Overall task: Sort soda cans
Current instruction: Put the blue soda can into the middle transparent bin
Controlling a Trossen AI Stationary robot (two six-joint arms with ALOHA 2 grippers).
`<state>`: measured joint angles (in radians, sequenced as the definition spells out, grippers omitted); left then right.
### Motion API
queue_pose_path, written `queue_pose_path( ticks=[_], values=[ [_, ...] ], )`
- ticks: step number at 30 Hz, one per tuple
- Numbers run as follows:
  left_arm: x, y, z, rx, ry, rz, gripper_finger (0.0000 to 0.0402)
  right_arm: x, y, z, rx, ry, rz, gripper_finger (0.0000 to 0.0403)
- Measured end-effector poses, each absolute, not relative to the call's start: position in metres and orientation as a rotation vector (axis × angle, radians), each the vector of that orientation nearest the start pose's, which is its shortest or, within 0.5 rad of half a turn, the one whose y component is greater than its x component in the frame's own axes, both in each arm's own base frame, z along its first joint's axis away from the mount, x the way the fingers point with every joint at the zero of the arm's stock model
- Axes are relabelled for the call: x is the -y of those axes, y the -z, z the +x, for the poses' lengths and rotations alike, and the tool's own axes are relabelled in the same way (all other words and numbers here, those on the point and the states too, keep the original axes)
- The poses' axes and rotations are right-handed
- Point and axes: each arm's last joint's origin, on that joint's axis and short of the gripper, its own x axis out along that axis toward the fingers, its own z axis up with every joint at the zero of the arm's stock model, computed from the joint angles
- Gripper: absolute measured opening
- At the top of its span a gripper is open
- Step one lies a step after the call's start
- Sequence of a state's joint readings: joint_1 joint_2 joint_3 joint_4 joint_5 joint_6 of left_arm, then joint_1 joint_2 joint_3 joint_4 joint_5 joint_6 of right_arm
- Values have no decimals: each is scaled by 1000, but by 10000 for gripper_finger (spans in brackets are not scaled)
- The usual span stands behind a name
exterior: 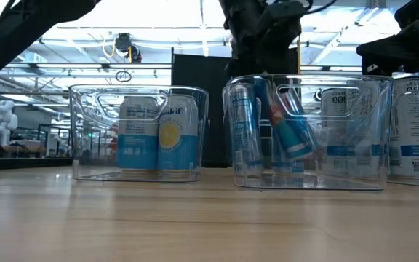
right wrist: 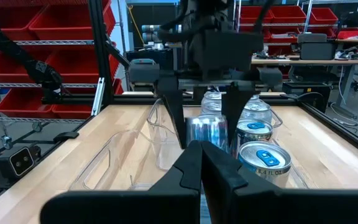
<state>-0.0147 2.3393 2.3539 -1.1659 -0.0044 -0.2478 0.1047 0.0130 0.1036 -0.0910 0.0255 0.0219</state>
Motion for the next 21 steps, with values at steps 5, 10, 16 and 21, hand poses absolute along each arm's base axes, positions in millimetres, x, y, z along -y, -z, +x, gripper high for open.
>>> queue_pose_path(
  ticks=[5, 10, 16, 21],
  values=[
    [7, -259, 491, -1156, -134, -206, 271, -9, -189, 91, 0, -79, 22, 0],
    [6, -254, 494, -1155, -135, -207, 272, -9, -189, 91, 3, -79, 22, 0],
    [5, -251, 494, -1173, -169, -190, 273, -9, -189, 91, 2, -79, 22, 0],
    [5, -252, 497, -1140, -170, -200, 274, -9, -189, 91, 1, -79, 22, 0]
  ],
)
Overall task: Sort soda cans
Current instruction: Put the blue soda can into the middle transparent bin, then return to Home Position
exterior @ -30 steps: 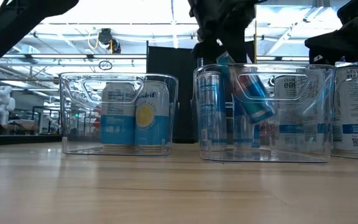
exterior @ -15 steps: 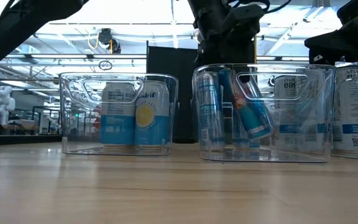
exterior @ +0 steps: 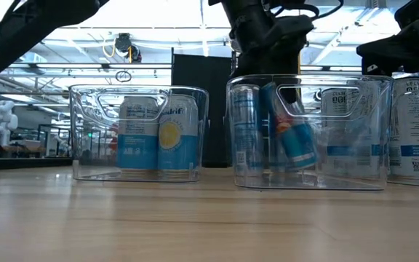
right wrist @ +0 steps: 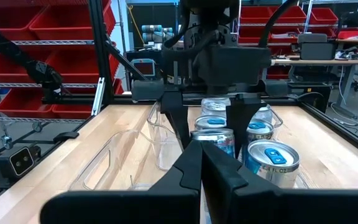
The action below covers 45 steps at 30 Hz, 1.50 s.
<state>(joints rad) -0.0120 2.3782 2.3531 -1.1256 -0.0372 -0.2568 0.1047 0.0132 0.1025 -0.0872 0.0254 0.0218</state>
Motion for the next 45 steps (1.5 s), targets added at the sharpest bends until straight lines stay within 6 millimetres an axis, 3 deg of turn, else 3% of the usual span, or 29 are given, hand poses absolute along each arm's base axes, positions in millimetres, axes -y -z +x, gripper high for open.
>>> queue_pose_path(
  ticks=[8, 34, 45],
  values=[
    [6, -254, 502, -1076, -159, -204, 274, -9, -189, 91, 1, -79, 22, 0],
    [5, -253, 500, -1091, -220, -262, 275, -9, -189, 91, 0, -79, 22, 0],
    [5, -255, 500, -1080, -224, -259, 352, -9, -189, 91, 0, -79, 22, 0]
  ],
)
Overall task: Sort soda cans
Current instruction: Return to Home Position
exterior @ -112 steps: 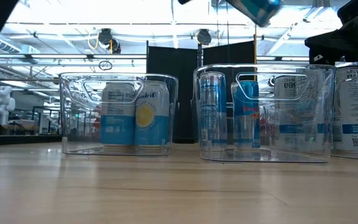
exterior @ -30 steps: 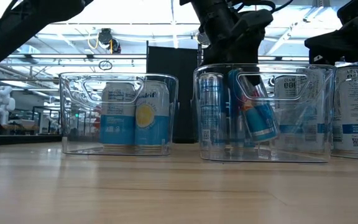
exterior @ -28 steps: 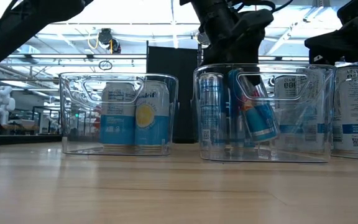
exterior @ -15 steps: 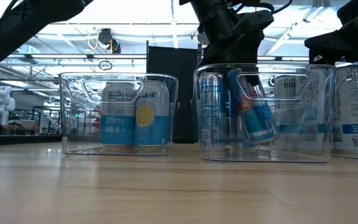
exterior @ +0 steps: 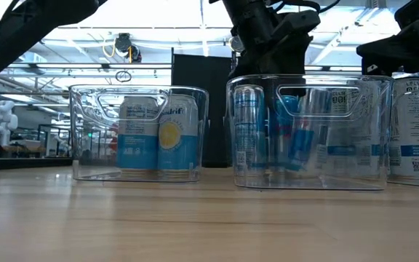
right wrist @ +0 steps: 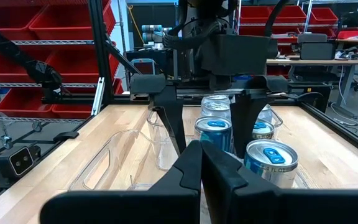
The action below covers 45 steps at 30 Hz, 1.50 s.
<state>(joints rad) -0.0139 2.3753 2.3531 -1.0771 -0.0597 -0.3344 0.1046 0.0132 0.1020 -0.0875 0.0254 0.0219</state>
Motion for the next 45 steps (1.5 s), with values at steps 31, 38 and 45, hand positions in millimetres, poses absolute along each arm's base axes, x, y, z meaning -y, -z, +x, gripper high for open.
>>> queue_pose_path(
  ticks=[31, 38, 45],
  values=[
    [0, -343, 444, -1059, -106, -56, 362, -9, -189, 91, -1, -79, 22, 0],
    [0, -350, 426, -1143, -129, -32, 362, -9, -189, 91, -1, -79, 22, 0],
    [14, -347, 409, -1059, -111, 25, 362, -9, -188, 91, -1, -79, 22, 0]
  ],
)
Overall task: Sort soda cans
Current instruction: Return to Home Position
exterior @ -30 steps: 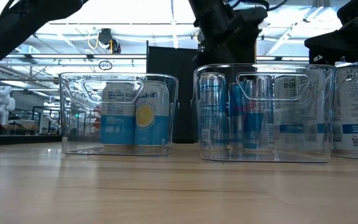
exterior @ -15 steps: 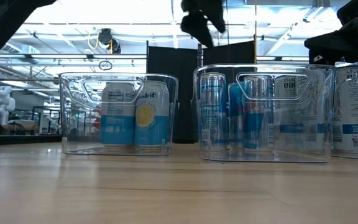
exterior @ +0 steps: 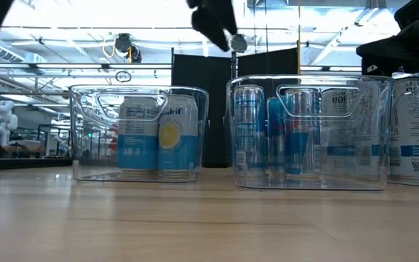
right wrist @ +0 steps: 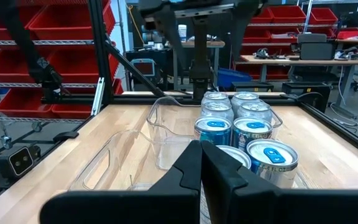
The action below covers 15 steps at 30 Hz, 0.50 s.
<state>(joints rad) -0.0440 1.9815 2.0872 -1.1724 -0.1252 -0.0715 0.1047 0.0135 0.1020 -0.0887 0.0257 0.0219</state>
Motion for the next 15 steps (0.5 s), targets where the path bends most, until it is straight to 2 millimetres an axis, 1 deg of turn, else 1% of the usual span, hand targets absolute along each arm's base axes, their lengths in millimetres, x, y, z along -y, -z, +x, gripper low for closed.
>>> queue_pose_path(
  ticks=[3, 6, 8, 11, 15],
  values=[
    [13, -341, 384, -982, -138, 13, 362, -9, -188, 91, -1, -79, 22, 0],
    [11, -329, 344, -875, -155, -24, 362, -9, -189, 91, -1, -79, 22, 0],
    [10, -314, 314, -794, -173, -54, 362, -9, -189, 91, -1, -79, 22, 0],
    [9, -283, 267, -682, -193, -72, 362, -9, -189, 91, 0, -79, 22, 0],
    [6, -240, 209, -503, -230, -149, 362, -9, -189, 91, 0, -79, 22, 0]
  ],
)
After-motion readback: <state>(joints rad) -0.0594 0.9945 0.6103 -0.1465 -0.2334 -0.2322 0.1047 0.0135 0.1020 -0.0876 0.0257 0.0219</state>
